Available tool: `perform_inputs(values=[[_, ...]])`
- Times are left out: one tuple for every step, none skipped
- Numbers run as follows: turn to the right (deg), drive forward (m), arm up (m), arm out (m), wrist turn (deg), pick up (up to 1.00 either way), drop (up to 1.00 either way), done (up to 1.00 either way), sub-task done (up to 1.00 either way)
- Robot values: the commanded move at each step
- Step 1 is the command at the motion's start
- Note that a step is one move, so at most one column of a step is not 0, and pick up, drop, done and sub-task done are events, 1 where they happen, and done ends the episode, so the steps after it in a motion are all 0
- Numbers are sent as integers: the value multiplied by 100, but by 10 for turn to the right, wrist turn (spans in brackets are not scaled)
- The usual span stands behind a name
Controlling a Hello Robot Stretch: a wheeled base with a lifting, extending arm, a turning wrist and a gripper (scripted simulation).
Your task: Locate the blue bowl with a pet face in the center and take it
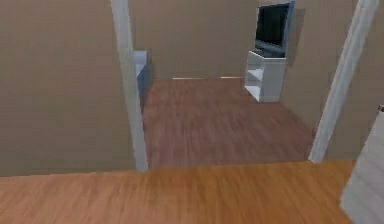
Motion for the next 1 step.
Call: perform_inputs(values=[[-30, 0, 0, 0, 0, 0, 0, 0, 0]])
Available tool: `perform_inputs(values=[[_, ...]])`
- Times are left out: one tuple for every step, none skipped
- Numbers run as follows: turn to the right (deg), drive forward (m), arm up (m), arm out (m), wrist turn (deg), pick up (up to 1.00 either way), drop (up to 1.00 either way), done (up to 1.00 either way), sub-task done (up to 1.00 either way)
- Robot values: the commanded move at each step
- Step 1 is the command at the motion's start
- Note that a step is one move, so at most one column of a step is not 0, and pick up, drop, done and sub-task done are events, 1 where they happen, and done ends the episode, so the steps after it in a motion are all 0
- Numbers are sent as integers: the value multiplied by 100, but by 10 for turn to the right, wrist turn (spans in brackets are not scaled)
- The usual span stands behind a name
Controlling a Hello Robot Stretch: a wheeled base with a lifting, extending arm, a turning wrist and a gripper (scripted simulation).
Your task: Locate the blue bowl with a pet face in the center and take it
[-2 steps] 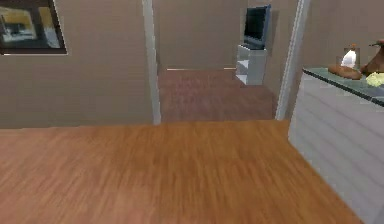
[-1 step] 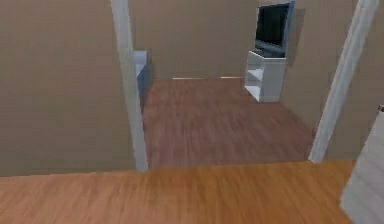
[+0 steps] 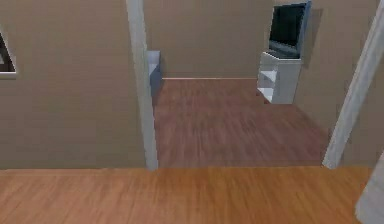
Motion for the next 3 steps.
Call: perform_inputs(values=[[0, 100, 0, 0, 0, 0, 0, 0, 0], [0, 50, 0, 0, 0, 0, 0, 0, 0], [-30, 0, 0, 0, 0, 0, 0, 0, 0]])
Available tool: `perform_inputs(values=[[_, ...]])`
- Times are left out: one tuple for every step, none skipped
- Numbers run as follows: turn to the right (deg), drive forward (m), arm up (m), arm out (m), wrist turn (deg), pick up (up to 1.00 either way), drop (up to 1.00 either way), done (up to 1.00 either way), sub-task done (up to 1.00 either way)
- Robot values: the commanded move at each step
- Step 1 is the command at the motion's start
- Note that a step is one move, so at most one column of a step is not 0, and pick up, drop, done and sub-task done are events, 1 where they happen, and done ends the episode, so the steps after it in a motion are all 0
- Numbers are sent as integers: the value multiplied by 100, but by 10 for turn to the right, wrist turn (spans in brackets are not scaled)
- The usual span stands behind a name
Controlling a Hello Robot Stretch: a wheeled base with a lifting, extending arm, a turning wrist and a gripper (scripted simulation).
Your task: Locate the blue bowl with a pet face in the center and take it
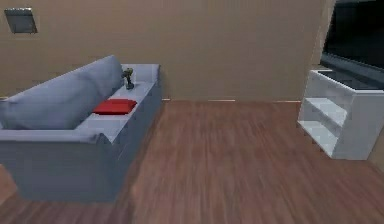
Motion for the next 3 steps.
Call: perform_inputs(values=[[0, 40, 0, 0, 0, 0, 0, 0, 0], [-450, 0, 0, 0, 0, 0, 0, 0, 0], [-30, 0, 0, 0, 0, 0, 0, 0, 0]])
